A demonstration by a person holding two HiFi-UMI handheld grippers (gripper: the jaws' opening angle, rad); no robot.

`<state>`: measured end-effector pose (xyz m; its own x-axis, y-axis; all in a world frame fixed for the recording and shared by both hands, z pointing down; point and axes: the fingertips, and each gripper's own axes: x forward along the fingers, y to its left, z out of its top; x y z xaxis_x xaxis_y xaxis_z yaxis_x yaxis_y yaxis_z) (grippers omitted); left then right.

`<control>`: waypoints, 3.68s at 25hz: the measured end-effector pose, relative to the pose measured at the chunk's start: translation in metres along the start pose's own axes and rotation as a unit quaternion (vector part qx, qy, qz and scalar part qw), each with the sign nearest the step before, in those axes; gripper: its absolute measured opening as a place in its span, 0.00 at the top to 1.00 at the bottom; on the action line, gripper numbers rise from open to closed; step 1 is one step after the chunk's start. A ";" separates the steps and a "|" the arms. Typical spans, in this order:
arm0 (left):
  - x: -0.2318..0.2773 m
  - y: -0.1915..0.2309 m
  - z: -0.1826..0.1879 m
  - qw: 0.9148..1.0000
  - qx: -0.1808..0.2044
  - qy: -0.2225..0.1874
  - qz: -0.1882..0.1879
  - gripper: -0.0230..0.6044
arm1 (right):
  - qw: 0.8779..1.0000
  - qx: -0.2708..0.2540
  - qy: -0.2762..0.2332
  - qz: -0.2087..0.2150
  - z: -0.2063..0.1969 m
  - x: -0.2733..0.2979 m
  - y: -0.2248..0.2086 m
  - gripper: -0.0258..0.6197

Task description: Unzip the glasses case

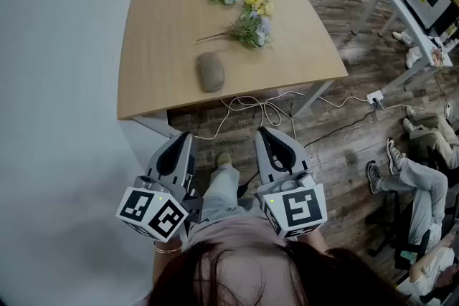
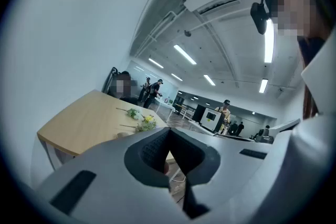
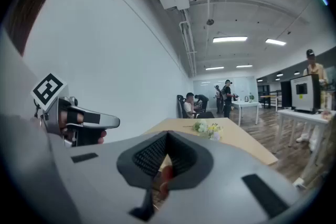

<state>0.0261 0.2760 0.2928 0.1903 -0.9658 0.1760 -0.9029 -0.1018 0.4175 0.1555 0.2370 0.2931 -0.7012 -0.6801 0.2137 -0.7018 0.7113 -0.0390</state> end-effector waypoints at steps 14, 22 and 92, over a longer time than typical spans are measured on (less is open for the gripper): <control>0.081 0.069 0.026 1.000 -0.007 0.021 -0.018 0.98 | 1.000 -0.008 0.007 -0.017 0.017 0.101 -0.025 0.94; 0.116 0.116 0.039 0.998 -0.030 0.037 -0.037 0.98 | 0.999 0.009 -0.011 -0.041 0.035 0.159 -0.030 0.94; 0.323 0.215 -0.165 0.892 -0.259 0.370 0.009 0.44 | 0.995 0.070 0.059 0.026 0.028 0.343 -0.187 0.94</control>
<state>-0.0426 -0.0182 0.5863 0.5532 -0.5244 0.6473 -0.6459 0.2206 0.7308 0.0429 -0.1345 0.3462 -0.7229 -0.6116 0.3214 -0.6816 0.7076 -0.1867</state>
